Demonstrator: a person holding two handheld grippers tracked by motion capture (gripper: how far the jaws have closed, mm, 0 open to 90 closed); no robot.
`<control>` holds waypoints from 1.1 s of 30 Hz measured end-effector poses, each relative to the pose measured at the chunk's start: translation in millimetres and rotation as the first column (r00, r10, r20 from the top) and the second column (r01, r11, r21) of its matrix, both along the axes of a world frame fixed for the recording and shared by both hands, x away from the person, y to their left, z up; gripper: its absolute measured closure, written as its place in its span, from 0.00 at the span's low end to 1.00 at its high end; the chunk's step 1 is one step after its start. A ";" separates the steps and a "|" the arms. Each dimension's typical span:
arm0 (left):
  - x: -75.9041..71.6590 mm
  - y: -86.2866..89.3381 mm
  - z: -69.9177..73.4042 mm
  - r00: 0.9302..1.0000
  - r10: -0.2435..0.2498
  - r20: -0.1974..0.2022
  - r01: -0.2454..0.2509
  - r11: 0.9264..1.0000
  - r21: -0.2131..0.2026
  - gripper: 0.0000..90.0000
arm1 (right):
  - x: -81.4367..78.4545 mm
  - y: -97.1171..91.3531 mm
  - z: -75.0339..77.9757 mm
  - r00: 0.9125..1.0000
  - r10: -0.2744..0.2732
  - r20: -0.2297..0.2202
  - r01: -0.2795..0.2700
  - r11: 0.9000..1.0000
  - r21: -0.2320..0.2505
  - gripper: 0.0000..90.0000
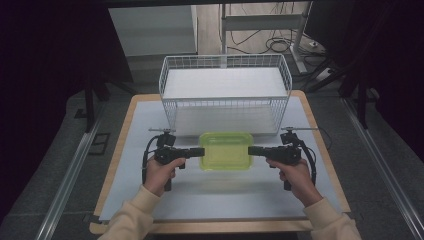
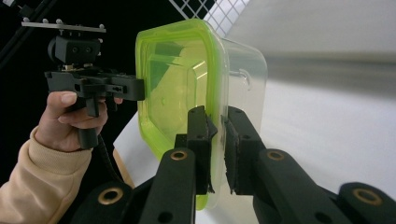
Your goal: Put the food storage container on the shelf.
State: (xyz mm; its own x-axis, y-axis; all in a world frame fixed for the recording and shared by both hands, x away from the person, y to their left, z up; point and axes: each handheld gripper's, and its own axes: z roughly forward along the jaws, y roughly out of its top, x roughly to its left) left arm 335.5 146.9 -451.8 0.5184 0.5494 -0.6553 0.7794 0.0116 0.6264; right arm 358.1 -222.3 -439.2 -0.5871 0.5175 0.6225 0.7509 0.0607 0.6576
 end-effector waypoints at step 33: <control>41.0 12.0 79.0 0.998 0.017 0.052 -0.017 1.000 -0.007 0.90 | 39.8 13.5 83.6 0.998 -0.015 0.061 0.015 1.000 0.000 0.91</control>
